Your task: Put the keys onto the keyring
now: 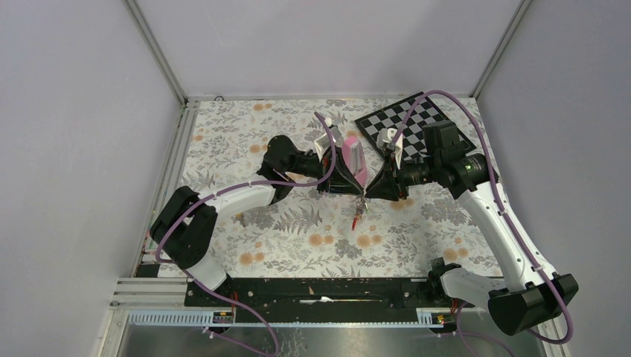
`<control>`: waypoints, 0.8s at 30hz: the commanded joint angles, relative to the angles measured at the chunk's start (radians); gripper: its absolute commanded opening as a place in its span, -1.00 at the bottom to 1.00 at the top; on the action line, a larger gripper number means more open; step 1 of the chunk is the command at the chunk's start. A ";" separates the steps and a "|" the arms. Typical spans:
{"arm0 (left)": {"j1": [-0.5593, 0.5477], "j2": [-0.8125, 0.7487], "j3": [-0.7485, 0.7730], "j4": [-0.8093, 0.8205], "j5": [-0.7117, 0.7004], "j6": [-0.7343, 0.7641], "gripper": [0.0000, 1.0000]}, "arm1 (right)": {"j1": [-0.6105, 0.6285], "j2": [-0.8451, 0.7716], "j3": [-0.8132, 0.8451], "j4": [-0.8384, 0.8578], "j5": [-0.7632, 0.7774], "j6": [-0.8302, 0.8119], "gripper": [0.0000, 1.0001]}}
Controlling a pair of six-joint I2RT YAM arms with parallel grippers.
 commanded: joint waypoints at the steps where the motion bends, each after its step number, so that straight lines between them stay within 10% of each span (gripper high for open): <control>1: -0.004 -0.009 0.016 0.069 -0.010 0.000 -1.00 | -0.002 0.000 -0.019 0.058 -0.010 0.027 -0.54; 20: 0.002 -0.008 0.020 0.008 -0.007 0.056 -1.00 | -0.002 -0.005 0.013 0.016 0.014 0.000 -1.00; 24: 0.022 -0.034 0.094 -0.320 -0.007 0.272 -0.50 | 0.000 0.003 0.057 -0.047 0.152 -0.017 -1.00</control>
